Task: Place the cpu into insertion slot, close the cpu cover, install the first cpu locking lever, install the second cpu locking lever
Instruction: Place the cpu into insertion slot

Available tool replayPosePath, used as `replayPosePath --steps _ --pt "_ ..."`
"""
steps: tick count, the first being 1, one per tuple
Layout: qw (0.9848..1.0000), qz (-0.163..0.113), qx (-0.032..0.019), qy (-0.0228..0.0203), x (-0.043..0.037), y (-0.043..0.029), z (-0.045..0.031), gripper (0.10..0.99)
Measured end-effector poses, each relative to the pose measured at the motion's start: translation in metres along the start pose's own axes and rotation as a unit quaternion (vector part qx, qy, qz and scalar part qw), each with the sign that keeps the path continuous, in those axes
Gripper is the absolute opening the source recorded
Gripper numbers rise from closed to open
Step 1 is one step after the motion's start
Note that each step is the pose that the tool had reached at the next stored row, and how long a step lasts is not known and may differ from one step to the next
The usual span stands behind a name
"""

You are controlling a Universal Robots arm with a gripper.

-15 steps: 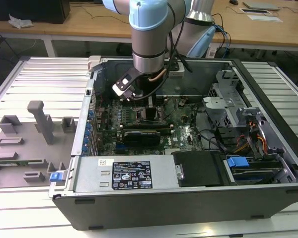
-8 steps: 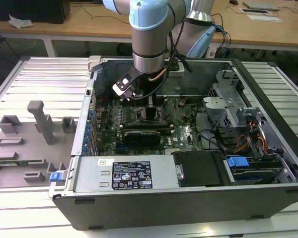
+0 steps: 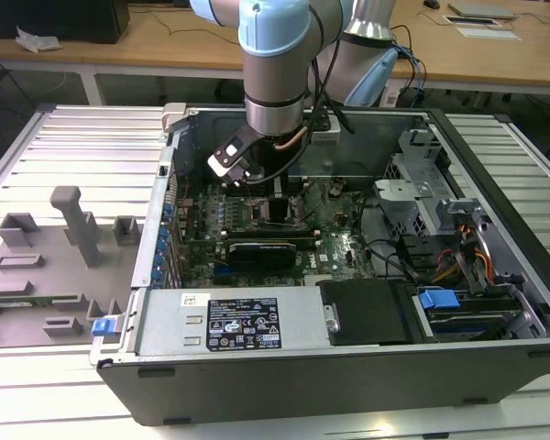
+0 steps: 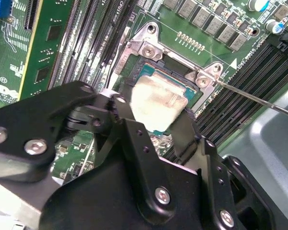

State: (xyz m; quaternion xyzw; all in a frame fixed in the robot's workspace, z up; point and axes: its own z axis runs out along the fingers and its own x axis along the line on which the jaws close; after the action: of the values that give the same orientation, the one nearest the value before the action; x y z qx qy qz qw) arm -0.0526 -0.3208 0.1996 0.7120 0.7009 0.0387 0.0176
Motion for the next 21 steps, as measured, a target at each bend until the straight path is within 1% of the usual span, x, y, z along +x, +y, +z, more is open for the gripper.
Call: replayPosePath --steps 1,4,9,11,12,13,19,20,21 --pt "1.0 0.0 0.0 0.0 0.0 0.0 0.0 0.612" --pt "1.0 0.0 0.0001 -0.0002 0.0001 0.0 -0.0004 0.612" --pt "1.0 0.0 0.0 -0.0001 0.0003 0.0005 -0.0062 0.612" --pt "1.0 0.0 -0.0001 -0.0012 0.0003 0.0005 -0.0068 0.612" --pt "1.0 0.0 0.0 -0.0025 0.0003 0.0005 -0.0069 0.612" --pt "1.0 0.0 0.0 -0.004 0.0003 0.0005 -0.0069 0.529" --pt "1.0 -0.001 -0.0001 -0.008 0.0003 0.0005 -0.0068 0.165" --pt "1.0 -0.001 -0.0001 -0.0085 0.0003 0.0005 -0.0069 0.165" --pt "1.0 -0.001 -0.0001 -0.0089 0.0003 0.0005 -0.0069 0.106"
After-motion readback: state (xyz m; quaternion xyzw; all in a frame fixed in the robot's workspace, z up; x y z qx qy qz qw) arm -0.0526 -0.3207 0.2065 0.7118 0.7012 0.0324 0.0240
